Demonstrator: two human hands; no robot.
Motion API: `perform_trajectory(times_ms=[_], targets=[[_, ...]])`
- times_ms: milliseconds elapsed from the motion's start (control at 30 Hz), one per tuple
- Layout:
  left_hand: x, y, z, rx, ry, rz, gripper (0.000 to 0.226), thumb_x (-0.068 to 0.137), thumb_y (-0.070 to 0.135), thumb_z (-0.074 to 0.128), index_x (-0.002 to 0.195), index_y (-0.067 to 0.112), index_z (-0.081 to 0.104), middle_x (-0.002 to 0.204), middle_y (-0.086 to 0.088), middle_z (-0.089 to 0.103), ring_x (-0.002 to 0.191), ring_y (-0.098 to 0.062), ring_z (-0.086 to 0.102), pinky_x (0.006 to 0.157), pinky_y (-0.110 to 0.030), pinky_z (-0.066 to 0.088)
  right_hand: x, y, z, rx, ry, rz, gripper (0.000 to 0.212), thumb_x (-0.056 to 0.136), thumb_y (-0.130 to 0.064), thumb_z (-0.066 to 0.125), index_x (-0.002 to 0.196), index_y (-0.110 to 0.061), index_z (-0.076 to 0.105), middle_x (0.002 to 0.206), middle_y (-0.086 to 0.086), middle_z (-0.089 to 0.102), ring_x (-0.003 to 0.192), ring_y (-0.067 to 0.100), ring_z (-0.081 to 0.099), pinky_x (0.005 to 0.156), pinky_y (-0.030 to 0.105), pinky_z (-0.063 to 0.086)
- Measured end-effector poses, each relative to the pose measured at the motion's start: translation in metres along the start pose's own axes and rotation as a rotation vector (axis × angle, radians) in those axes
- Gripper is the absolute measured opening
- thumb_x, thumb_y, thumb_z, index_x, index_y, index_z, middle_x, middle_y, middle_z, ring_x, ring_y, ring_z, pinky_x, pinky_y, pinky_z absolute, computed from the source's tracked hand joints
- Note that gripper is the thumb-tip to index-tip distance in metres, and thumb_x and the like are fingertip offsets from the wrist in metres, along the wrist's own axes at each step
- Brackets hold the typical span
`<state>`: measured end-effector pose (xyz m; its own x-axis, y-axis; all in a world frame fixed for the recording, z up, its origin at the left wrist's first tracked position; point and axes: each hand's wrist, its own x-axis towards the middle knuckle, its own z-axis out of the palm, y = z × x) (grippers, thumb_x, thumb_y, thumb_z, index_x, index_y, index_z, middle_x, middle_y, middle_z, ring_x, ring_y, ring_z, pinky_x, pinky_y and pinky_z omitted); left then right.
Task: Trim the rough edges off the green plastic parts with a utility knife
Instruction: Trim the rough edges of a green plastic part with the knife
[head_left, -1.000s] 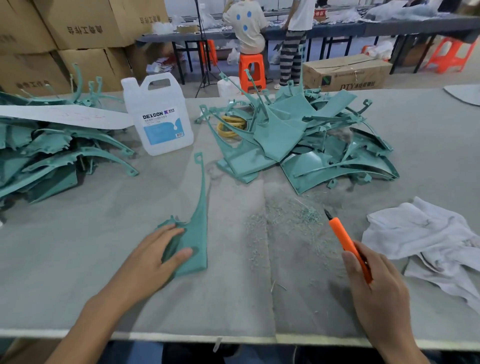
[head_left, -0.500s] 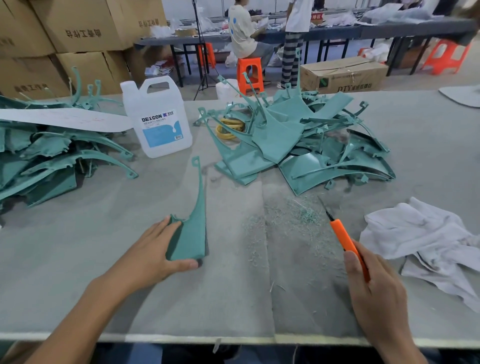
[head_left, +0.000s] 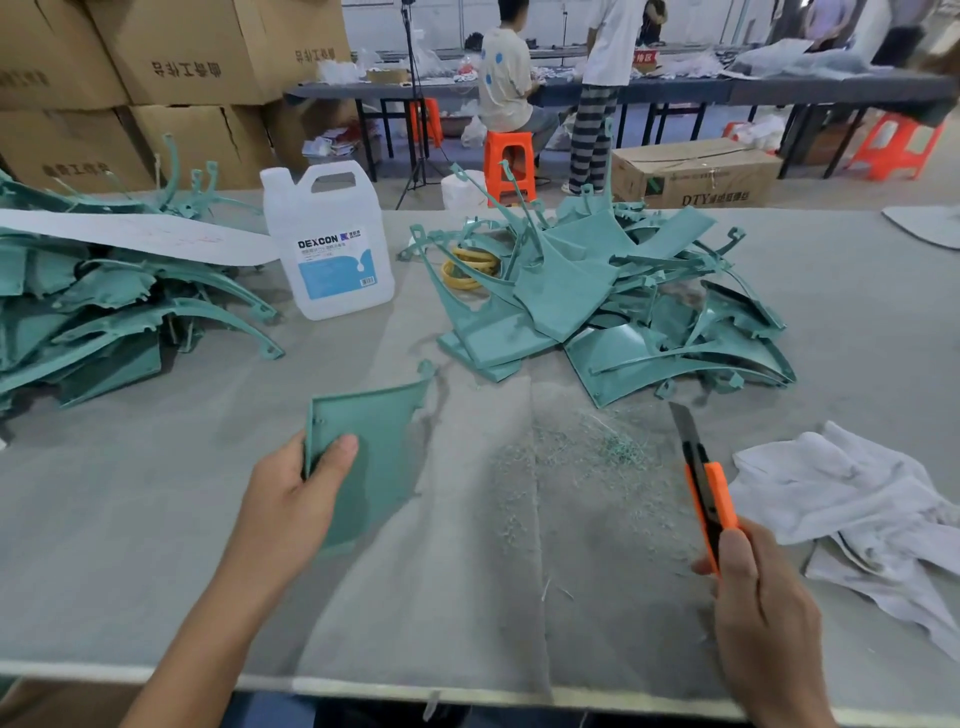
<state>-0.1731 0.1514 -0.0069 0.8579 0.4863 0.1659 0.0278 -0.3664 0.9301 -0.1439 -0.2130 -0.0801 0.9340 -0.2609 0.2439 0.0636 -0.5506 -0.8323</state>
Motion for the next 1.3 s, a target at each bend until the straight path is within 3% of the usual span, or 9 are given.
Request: perform_trajectory(times_ms=[100, 167, 267, 367, 433, 567, 767, 933, 1300], targets=[[-0.028, 0.010, 0.012, -0.430, -0.116, -0.152, 0.021, 0.083, 0.038, 0.066, 0.099, 0.030, 0.077, 0.099, -0.003, 0.078, 0.086, -0.022, 0.076, 0.064, -0.039, 0.061, -0.002, -0.002, -0.002, 0.020, 0.004, 0.019, 0.042, 0.089, -0.065, 0.028, 0.102, -0.036, 0.056, 0.085, -0.022, 0.065, 0.073, 0.010, 0.062, 0.066, 0.028, 0.041], [-0.038, 0.008, 0.022, -0.492, -0.184, -0.228, 0.026, 0.080, 0.037, 0.065, 0.100, 0.025, 0.078, 0.101, -0.010, 0.078, 0.086, -0.030, 0.076, 0.063, -0.047, 0.062, -0.002, -0.005, -0.004, 0.015, 0.002, 0.031, 0.039, 0.087, -0.073, 0.035, 0.099, -0.041, 0.052, 0.075, -0.009, 0.065, 0.070, 0.007, 0.060, 0.063, 0.027, 0.043], [-0.044, 0.000, 0.040, -0.391, -0.235, -0.246, 0.031, 0.084, 0.037, 0.061, 0.103, 0.017, 0.075, 0.099, -0.007, 0.078, 0.086, -0.030, 0.075, 0.068, -0.047, 0.062, -0.004, -0.018, -0.005, 0.003, -0.024, 0.019, 0.018, 0.091, -0.066, 0.056, 0.104, -0.054, 0.052, 0.070, -0.008, 0.065, 0.068, 0.004, 0.061, 0.063, 0.025, 0.043], [-0.046, -0.003, 0.050, -0.281, -0.254, -0.135, 0.028, 0.088, 0.040, 0.057, 0.106, 0.023, 0.070, 0.097, 0.009, 0.078, 0.089, -0.014, 0.075, 0.067, -0.019, 0.056, -0.010, -0.038, -0.006, 0.016, -0.083, -0.067, 0.017, 0.089, -0.058, 0.061, 0.103, -0.063, 0.053, 0.075, -0.018, 0.070, 0.069, 0.001, 0.064, 0.061, 0.021, 0.047], [-0.045, -0.004, 0.051, -0.208, -0.283, -0.034, 0.023, 0.094, 0.040, 0.055, 0.107, 0.030, 0.070, 0.101, 0.016, 0.076, 0.093, -0.004, 0.072, 0.072, -0.012, 0.051, -0.015, -0.053, -0.007, 0.043, -0.165, -0.127, 0.021, 0.087, -0.061, 0.061, 0.108, -0.059, 0.058, 0.074, -0.015, 0.072, 0.059, 0.007, 0.064, 0.058, 0.022, 0.049], [-0.037, -0.003, 0.046, 0.028, -0.292, 0.118, 0.021, 0.098, 0.055, 0.046, 0.108, 0.046, 0.062, 0.097, 0.019, 0.073, 0.090, -0.002, 0.069, 0.078, -0.021, 0.053, -0.026, -0.084, -0.004, 0.093, -0.325, -0.244, 0.039, 0.084, -0.066, 0.055, 0.122, -0.060, 0.057, 0.079, -0.014, 0.073, 0.058, 0.009, 0.065, 0.057, 0.021, 0.051], [-0.037, -0.005, 0.048, 0.173, -0.279, 0.125, 0.032, 0.095, 0.062, 0.040, 0.099, 0.038, 0.060, 0.077, 0.002, 0.069, 0.072, -0.017, 0.064, 0.071, -0.040, 0.053, -0.040, -0.101, 0.010, 0.041, -0.495, -0.334, 0.050, 0.083, -0.068, 0.049, 0.131, -0.077, 0.038, 0.079, -0.015, 0.072, 0.069, 0.002, 0.069, 0.070, 0.020, 0.053], [-0.039, -0.005, 0.052, 0.212, -0.280, 0.160, 0.040, 0.096, 0.063, 0.038, 0.088, 0.030, 0.059, 0.061, 0.005, 0.055, 0.051, -0.010, 0.045, 0.052, -0.026, 0.037, -0.043, -0.100, 0.014, 0.018, -0.547, -0.359, 0.049, 0.083, -0.073, 0.043, 0.131, -0.079, 0.035, 0.084, -0.019, 0.071, 0.076, 0.003, 0.068, 0.073, 0.022, 0.053], [-0.041, -0.002, 0.052, 0.248, -0.299, 0.167, 0.043, 0.095, 0.063, 0.037, 0.086, 0.028, 0.058, 0.065, 0.000, 0.056, 0.051, -0.010, 0.042, 0.051, -0.024, 0.036, -0.042, -0.106, 0.009, -0.023, -0.524, -0.423, 0.046, 0.086, -0.080, 0.037, 0.132, -0.078, 0.035, 0.081, -0.023, 0.068, 0.070, 0.005, 0.066, 0.065, 0.019, 0.053]])
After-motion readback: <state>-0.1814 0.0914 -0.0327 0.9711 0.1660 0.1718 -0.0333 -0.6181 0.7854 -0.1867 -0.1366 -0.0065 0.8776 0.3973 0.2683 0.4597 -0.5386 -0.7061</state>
